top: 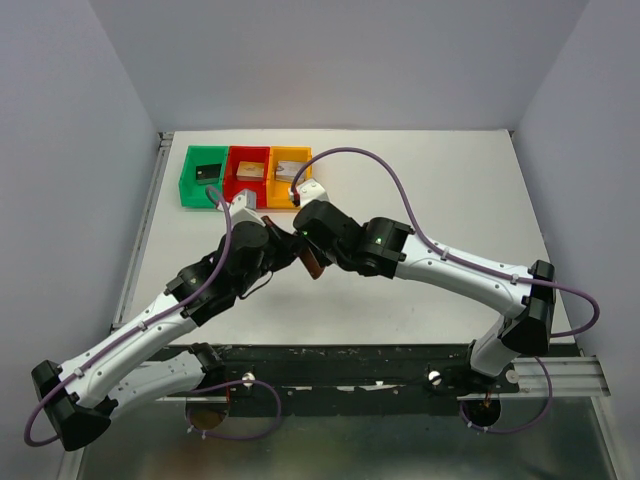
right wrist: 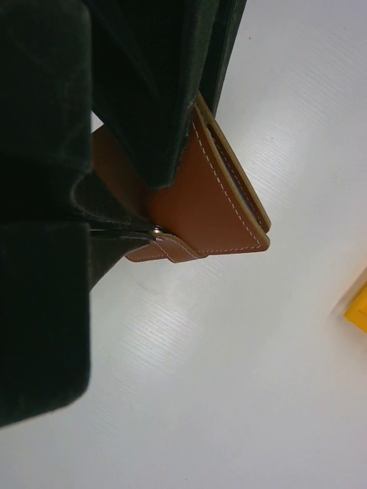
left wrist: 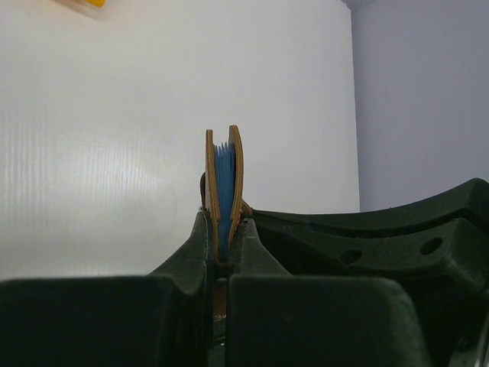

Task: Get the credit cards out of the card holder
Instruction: Open the card holder.

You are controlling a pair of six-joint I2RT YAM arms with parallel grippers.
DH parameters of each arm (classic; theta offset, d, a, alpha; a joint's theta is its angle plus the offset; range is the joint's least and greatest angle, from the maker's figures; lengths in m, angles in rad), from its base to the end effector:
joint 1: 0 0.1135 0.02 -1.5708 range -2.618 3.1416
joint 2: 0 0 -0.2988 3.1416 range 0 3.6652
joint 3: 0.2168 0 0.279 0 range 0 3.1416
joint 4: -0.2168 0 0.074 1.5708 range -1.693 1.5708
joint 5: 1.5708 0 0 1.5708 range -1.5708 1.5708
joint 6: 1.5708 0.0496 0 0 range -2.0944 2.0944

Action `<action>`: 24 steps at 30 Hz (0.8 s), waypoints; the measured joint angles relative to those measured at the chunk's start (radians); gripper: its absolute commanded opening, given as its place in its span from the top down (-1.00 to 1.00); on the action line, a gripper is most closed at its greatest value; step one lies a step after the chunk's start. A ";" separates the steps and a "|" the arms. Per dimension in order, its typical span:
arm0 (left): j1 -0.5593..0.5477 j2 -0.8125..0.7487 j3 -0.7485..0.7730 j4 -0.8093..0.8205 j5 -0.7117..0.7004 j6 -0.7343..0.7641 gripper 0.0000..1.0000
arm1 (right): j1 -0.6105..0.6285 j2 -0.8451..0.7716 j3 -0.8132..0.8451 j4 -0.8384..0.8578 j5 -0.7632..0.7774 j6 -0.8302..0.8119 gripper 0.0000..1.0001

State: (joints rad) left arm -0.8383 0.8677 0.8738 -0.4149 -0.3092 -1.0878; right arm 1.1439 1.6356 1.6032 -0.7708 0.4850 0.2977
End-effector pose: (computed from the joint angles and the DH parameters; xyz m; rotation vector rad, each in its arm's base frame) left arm 0.1518 -0.1462 0.3549 -0.4688 2.0321 -0.9337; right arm 0.1848 0.3504 0.3780 -0.7208 2.1497 0.1820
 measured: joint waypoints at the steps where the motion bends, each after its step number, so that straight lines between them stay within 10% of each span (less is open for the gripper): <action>1: 0.000 0.000 -0.001 0.000 -0.001 -0.002 1.00 | 0.000 0.000 0.000 0.000 0.000 0.000 0.99; 24: -0.008 -0.087 -0.016 -0.022 -0.024 -0.024 1.00 | -0.068 -0.013 -0.046 -0.035 0.043 -0.016 0.99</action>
State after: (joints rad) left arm -0.8467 0.7803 0.8574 -0.4370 -0.3332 -1.1118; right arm 1.0763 1.6230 1.5570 -0.8055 0.5278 0.2817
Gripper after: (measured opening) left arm 0.052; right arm 0.008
